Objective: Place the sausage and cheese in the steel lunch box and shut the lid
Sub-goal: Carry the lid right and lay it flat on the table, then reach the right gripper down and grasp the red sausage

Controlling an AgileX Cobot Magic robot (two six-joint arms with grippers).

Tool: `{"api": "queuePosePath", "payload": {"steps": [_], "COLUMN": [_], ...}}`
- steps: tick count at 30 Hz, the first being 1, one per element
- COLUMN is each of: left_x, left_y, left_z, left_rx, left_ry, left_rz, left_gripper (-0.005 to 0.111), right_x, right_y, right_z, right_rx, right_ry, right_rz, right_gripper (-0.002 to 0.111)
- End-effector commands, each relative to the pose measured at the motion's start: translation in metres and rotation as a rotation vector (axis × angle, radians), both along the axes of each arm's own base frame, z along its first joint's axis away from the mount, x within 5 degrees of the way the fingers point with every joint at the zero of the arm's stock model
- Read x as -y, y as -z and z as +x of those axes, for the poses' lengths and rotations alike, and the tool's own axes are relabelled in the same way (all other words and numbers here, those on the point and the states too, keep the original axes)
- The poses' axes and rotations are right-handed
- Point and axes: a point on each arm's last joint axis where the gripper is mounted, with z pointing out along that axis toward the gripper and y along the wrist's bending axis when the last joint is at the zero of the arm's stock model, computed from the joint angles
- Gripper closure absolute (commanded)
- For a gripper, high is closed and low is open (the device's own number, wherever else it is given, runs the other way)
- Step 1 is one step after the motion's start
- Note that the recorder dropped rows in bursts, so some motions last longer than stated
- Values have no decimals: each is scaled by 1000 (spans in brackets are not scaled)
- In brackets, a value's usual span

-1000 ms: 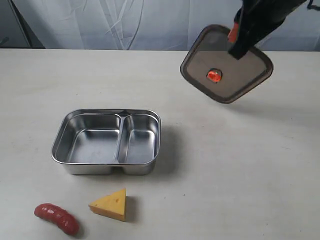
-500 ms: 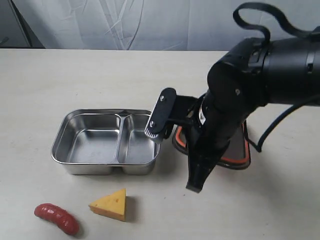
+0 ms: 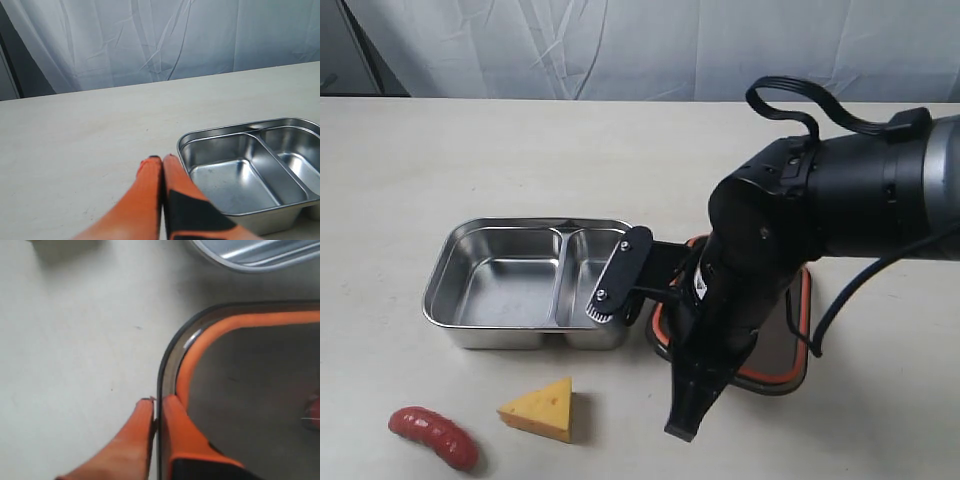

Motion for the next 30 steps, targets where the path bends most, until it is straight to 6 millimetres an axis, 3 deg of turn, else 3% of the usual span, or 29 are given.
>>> {"api": "queuePosePath", "payload": {"steps": [1,4,10,15,22,30], "left_x": [0,0,0,0,0,0], "left_y": [1,1,1,1,1,1], "left_z": [0,0,0,0,0,0], "left_rx": [8,8,8,8,8,8], "left_ry": [-1,-1,-1,-1,-1,-1], "left_rz": [4,4,4,4,4,4], "left_gripper": [107,107,107,107,107,107], "right_x": [-2,-2,-6,-14,-10,-17], "right_y": [1,1,-8,-20,-3,9], "right_z": [-6,-9,-10,-2,-2,0], "right_rx": [-75,-110,-165,-110,-151,-172], "right_ry": [50,62,76,42,-95,-115], "right_rz": [26,21,26,60,-55,-24], "right_gripper": [74,59,60,60,60,60]}}
